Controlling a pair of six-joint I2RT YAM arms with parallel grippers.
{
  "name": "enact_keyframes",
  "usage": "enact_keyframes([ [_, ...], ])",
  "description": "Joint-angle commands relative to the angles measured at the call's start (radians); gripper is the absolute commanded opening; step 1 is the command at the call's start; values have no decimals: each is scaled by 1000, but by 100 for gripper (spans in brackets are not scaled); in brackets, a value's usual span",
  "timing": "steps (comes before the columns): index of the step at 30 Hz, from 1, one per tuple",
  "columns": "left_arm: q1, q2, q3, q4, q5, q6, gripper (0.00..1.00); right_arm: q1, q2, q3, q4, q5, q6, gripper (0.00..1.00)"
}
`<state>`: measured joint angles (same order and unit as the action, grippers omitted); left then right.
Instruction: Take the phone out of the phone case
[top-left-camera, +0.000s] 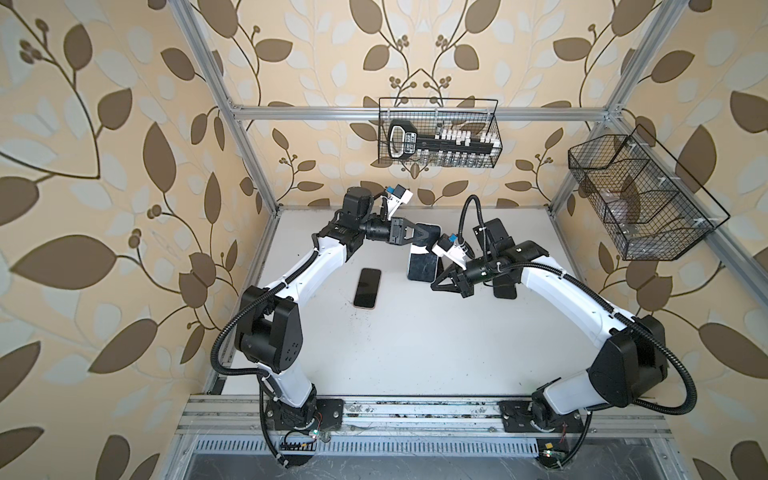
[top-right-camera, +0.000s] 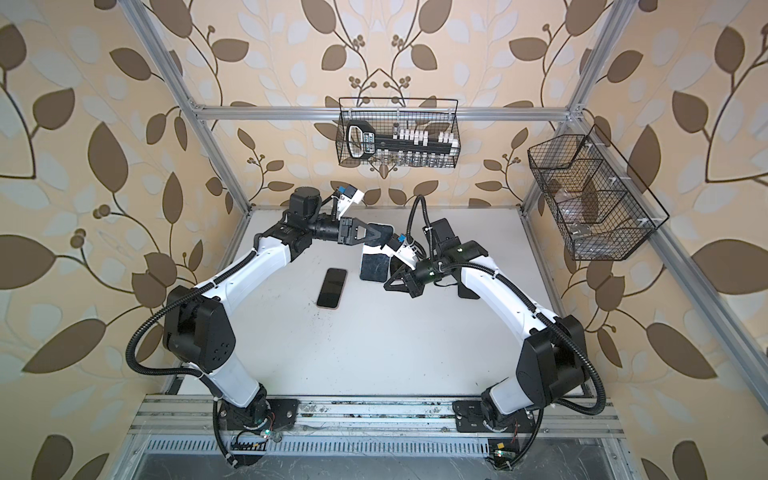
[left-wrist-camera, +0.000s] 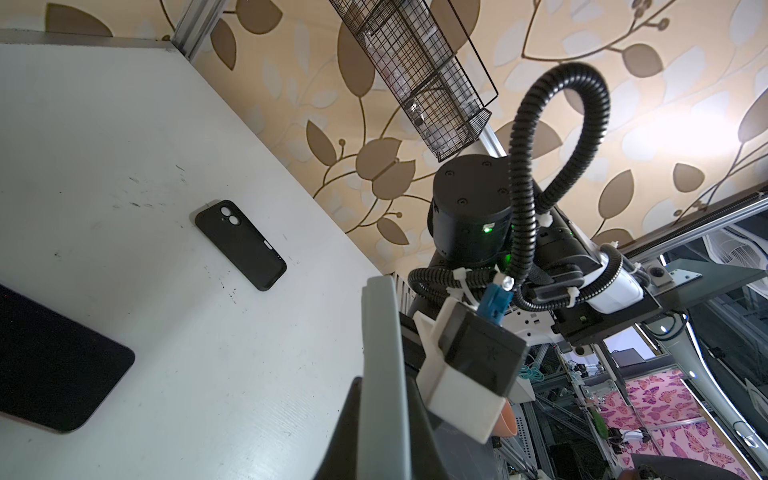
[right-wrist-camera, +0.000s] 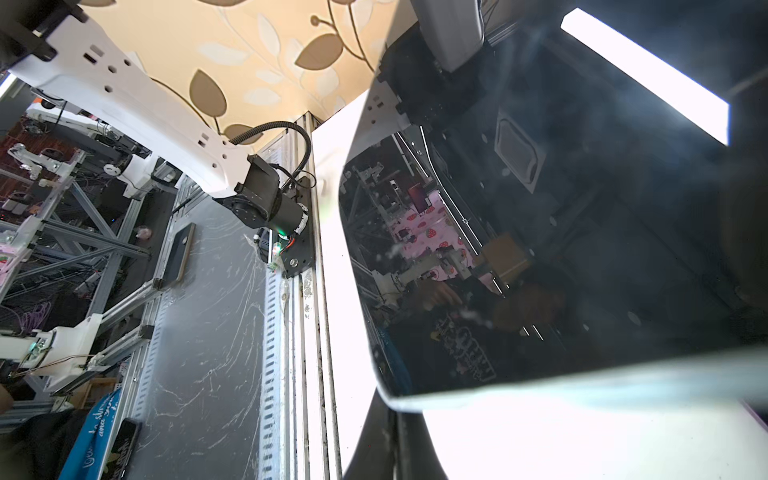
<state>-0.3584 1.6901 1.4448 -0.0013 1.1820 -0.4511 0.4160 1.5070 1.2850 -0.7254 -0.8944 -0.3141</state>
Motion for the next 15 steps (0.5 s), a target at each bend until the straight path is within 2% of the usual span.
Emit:
enact_keyframes([
  [1, -13, -9, 43, 64, 34, -11, 0, 4, -2, 55, 20, -72, -41, 17],
  [11, -19, -16, 40, 67, 42, -13, 0, -16, 13, 70, 24, -142, -39, 29],
  [13, -21, -21, 35, 70, 42, -12, 0, -20, 22, 79, 23, -153, -38, 28],
  [15, -22, -24, 31, 72, 40, -12, 0, -19, 30, 89, 9, -156, -41, 20],
])
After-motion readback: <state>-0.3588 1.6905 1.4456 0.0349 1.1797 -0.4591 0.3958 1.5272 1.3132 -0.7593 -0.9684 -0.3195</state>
